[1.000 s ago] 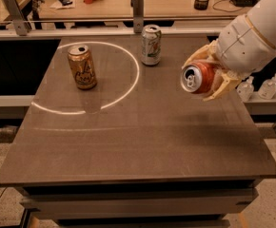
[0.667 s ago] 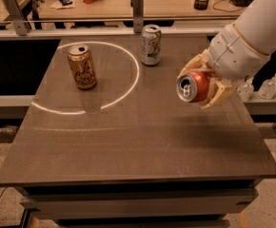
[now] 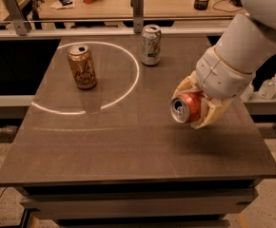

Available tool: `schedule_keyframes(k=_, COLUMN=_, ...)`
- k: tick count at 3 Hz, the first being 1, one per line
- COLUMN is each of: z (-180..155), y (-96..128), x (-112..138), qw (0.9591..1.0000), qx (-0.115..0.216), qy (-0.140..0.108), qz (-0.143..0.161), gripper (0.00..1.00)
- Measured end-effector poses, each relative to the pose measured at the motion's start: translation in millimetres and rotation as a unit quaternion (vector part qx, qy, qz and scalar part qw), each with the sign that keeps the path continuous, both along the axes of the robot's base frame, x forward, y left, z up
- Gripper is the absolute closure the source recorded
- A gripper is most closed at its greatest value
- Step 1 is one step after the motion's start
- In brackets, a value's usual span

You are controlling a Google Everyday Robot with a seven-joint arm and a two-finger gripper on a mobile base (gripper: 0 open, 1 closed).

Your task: Knock coke can over

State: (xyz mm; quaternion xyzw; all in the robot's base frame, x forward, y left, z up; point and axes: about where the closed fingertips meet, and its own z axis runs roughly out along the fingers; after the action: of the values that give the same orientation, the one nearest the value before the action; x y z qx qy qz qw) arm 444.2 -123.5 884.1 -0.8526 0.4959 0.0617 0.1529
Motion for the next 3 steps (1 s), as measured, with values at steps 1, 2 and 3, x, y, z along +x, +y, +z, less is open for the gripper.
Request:
schedule_keyframes(k=1, z=-14.1, y=4.1, x=-5.5, qw=0.9994, qx=-0.033, qy=0.005, qz=0.012, gripper=1.0)
schedule_keyframes(k=2, z=-24.0, y=5.6, x=-8.5, qw=0.9968, qx=-0.069, qy=0.005, qz=0.041, gripper=1.0)
schedule_keyframes(k=3, z=-33.1, y=4.1, x=-9.4, qw=0.9944, qx=-0.091, qy=0.01, qz=0.053, gripper=1.0)
